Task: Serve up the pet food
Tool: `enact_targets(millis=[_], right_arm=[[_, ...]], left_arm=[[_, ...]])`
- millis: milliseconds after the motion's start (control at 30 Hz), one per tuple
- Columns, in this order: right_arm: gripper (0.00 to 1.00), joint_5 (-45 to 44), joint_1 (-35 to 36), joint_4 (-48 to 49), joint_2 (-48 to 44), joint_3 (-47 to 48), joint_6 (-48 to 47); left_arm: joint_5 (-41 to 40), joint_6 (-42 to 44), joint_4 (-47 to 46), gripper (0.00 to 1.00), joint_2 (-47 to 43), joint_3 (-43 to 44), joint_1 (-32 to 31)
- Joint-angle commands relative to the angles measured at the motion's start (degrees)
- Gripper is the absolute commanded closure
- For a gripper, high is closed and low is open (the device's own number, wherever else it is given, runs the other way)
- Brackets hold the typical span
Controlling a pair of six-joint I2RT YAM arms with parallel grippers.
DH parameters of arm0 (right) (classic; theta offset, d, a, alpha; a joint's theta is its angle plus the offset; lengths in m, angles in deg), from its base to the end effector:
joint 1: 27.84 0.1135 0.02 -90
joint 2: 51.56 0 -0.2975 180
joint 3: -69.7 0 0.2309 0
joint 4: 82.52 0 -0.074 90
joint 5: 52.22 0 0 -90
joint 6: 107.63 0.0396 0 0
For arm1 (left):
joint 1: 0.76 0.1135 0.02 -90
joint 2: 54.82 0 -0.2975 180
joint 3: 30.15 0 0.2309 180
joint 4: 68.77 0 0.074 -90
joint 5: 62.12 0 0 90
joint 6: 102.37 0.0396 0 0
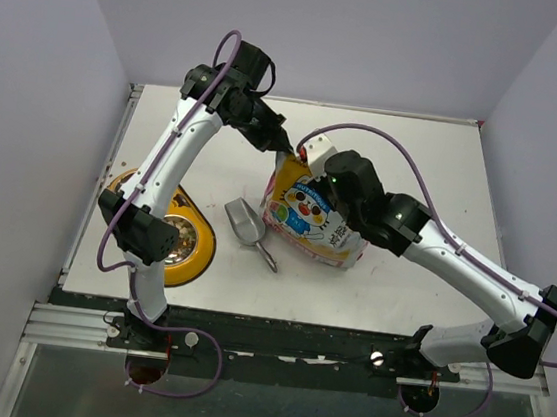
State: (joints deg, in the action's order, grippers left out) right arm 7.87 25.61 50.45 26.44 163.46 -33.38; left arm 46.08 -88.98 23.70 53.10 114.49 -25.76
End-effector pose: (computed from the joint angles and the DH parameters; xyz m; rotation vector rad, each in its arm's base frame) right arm 0.1784 0.2075 0.4110 -0.8962 1.8332 -0.1432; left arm 0.3205 -0.1631 0.4424 -1.1121 2.6225 -0.9674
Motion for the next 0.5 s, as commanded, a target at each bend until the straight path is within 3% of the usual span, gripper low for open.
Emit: enact_targets(millis=[0, 133, 167, 267, 467], right_arm=[[1.0, -7.01, -1.24, -5.47, -2.85, -0.74, -2.01], [1.0, -6.47, -1.16, -7.85, -3.02, 0.14, -1.48], [0.97, -6.39, -1.16, -7.94, -3.72, -0.38, -1.83], [0.75, -6.74, -1.16, -8.55, -5.57, -1.61, -2.18], [0.69, -9.02, -1.24, -9.34, -8.3, -5.91, -2.18]], left_arm=[[0.96, -0.37, 8.46, 1.0, -1.66, 2.17, 0.56], [1.05, -0.37, 8.29, 1.0, -1.48, 2.43, 0.56], [0.97, -0.37, 8.2, 1.0, -1.4, 2.52, 0.56], [0.96, -0.29, 8.2, 1.0, -1.4, 2.52, 0.65], [0.53, 1.12, 7.85, 1.0, -1.4, 3.05, 0.91]])
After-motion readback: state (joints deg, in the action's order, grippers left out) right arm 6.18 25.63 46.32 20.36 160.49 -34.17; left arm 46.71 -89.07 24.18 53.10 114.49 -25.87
